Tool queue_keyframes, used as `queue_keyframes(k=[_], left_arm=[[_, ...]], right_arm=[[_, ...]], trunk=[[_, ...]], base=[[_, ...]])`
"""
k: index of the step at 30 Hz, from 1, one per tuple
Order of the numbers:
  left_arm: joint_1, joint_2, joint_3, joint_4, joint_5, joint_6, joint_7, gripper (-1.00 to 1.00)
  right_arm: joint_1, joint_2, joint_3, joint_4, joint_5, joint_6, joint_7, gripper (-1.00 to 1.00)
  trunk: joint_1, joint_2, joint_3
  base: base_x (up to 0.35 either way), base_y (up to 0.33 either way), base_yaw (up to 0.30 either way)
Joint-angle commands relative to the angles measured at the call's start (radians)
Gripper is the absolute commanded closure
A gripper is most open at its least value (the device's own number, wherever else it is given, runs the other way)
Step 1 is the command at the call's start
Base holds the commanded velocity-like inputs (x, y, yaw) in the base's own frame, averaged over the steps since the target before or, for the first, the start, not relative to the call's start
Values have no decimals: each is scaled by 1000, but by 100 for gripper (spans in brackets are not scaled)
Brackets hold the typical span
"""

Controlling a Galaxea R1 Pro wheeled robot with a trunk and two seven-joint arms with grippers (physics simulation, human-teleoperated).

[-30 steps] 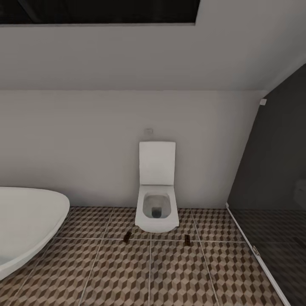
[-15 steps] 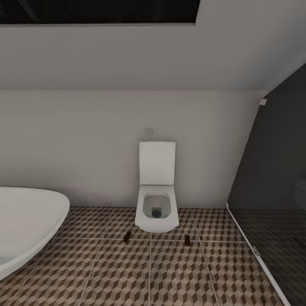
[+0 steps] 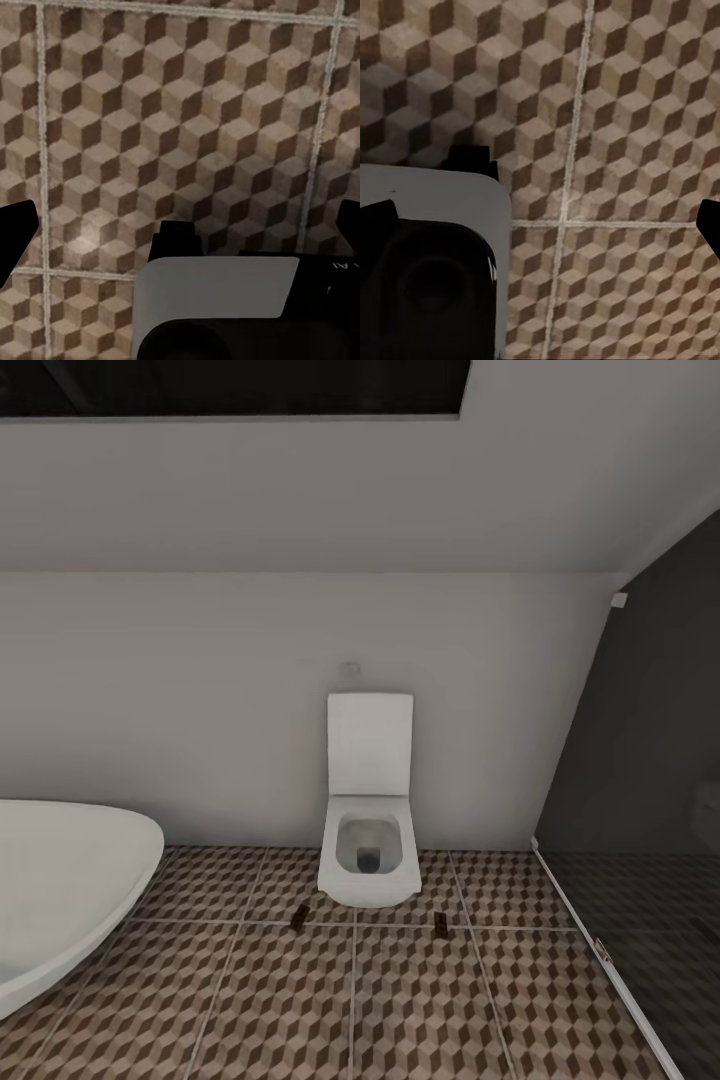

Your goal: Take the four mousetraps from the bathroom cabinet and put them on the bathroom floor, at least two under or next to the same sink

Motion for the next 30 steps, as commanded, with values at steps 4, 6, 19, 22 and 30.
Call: queue_keyframes(k=[4,6,19,22,30], left_arm=[[13,-10,-6,-1,9,2,1,-100],[18,-14,-6,-1,9,2,1,-100],[58,-24,-6,-1,7,0,1,-100],[62,-24,-6,-1,7,0,1,-100],[84,-36,-6,-1,5,-36,1,-100]], right_arm=[[8,9,5,3,5,-2,-3,-100],[11,11,5,3,5,-2,-3,-100],[29,16,5,3,6,-3,-3,-100],[40,17,5,3,6,-4,-3,-100],[62,20,5,3,5,-19,-3,-100]], trunk=[[0,0,-1],[0,0,-1],[0,0,-1],[0,0,-1],[0,0,-1]], base=[[0,0,0],[0,0,0],[0,0,0],[0,0,0],[0,0,0]])
